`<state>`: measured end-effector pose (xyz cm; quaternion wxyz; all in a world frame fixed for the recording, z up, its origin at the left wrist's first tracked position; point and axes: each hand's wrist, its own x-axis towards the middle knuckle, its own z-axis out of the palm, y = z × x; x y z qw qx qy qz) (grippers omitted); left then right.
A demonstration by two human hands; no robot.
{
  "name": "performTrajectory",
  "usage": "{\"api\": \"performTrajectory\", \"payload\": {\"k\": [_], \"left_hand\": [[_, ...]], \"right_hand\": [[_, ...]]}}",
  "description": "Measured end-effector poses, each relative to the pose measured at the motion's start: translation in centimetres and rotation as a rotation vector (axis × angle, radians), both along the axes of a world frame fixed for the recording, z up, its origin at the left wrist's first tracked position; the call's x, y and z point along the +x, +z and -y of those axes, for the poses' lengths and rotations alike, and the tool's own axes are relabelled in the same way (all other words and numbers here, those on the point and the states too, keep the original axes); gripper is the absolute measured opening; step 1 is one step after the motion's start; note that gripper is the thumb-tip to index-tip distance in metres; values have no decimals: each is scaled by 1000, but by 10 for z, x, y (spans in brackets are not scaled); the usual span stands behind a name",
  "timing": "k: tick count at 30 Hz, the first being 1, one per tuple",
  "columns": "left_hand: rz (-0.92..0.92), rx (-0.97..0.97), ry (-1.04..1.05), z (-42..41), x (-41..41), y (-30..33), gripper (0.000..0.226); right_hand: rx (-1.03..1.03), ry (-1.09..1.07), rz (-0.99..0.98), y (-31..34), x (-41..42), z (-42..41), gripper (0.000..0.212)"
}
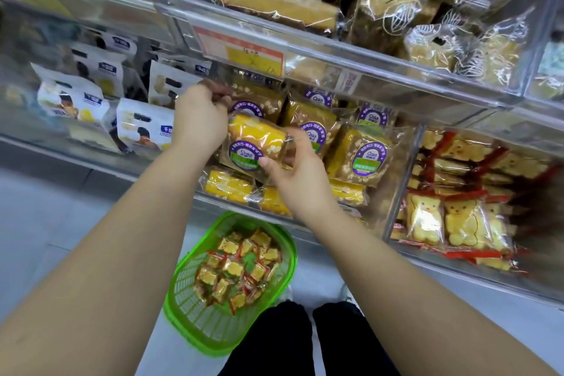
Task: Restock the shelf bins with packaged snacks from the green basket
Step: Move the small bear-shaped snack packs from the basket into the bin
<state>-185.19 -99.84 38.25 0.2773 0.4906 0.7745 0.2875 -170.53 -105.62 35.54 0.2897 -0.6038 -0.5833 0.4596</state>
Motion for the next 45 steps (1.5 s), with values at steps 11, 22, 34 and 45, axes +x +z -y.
{"api": "performTrajectory", "payload": {"k": [11,22,34,45], "left_hand": [[276,147,-41,54,-18,-15,52],[-181,168,-316,50,-22,-32,64],[6,273,-150,81,10,-9,40],[517,-119,-586,102,222,-8,26]], "right_hand": [[58,-129,61,1,-17,-16,40],[88,-54,143,-1,-22,-18,54],[51,-180,-105,25,83,28,31],[-41,-518,218,5,266,77,13]]}}
